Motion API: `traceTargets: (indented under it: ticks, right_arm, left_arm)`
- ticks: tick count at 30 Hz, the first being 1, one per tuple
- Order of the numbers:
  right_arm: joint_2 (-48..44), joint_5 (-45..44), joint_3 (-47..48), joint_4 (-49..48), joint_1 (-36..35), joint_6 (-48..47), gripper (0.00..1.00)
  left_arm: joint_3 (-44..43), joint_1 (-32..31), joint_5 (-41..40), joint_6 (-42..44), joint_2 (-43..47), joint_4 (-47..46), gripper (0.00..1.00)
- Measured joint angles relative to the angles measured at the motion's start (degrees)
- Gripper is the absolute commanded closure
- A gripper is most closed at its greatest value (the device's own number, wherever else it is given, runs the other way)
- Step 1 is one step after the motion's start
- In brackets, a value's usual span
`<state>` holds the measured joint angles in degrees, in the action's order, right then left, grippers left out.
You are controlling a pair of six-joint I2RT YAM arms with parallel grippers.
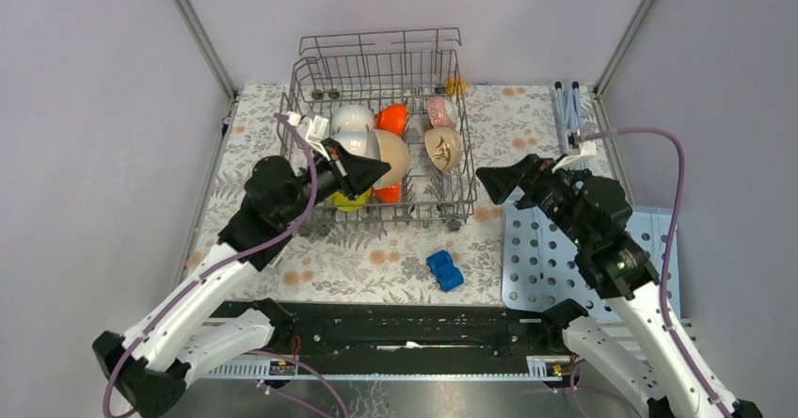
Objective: Unload the bowls from the dish rack
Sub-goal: Place the bowl at the center of the board.
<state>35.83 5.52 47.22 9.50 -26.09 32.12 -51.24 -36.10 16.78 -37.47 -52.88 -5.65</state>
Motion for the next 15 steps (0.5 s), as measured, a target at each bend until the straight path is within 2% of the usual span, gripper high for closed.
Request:
traceTargets:
  ticks: [9,15]
  right_arm:
    - [15.0,4.8,15.6,7.9,-1.4,-2.4,0.02]
    - [23.9,-1.1,24.7,15.9,-13.2,-5.1,0.04]
  left_arm:
    - [-7.6,-0.2,-1.1,17.2,7.8,25.0,1.00]
    - [-12.2,-3.3,-0.1,25.6,7.8,35.4,1.00]
